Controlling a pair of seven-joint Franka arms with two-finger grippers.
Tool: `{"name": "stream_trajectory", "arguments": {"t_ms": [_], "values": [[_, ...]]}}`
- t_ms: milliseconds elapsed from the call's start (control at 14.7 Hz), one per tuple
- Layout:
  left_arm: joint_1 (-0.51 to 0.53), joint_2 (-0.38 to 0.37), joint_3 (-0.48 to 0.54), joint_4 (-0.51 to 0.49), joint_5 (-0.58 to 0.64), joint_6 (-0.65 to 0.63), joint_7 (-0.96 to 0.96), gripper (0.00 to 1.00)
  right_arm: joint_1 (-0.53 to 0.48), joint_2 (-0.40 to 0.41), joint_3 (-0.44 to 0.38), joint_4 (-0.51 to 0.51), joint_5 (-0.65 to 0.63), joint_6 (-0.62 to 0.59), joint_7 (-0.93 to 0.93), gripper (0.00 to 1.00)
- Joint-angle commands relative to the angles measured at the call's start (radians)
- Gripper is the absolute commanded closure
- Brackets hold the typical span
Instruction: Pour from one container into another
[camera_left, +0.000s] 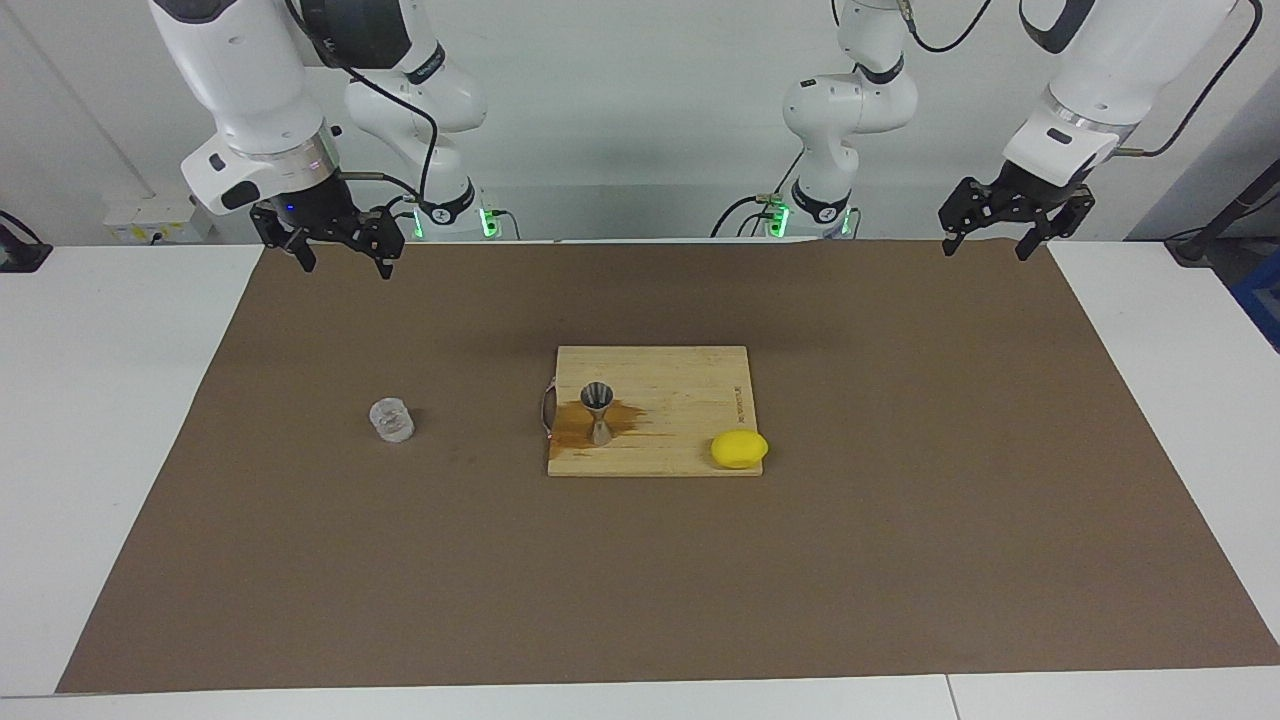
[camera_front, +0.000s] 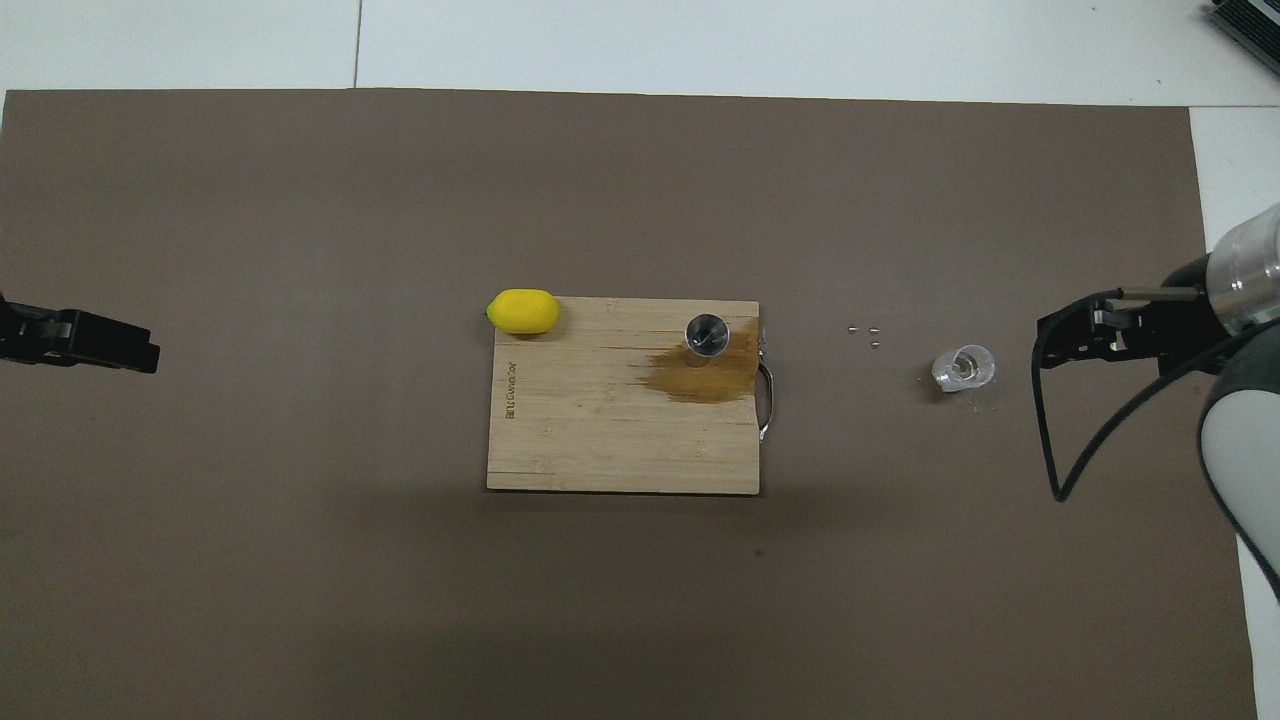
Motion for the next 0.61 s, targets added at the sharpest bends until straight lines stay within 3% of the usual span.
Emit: {"name": "stream_trajectory", "arguments": {"t_ms": [0,546], "values": [[0.010,-0.006,-0.005,-0.003,0.010,-0.013,0.008,0.00,-0.009,0.001,0.007,0.015,0.010,-0.020,0.015,0.00],[0.010,-0.006,-0.005,-0.003,0.010,-0.013,0.008,0.00,-0.015,0.002,0.004,0.010,0.055,0.018,-0.031,0.00]]}}
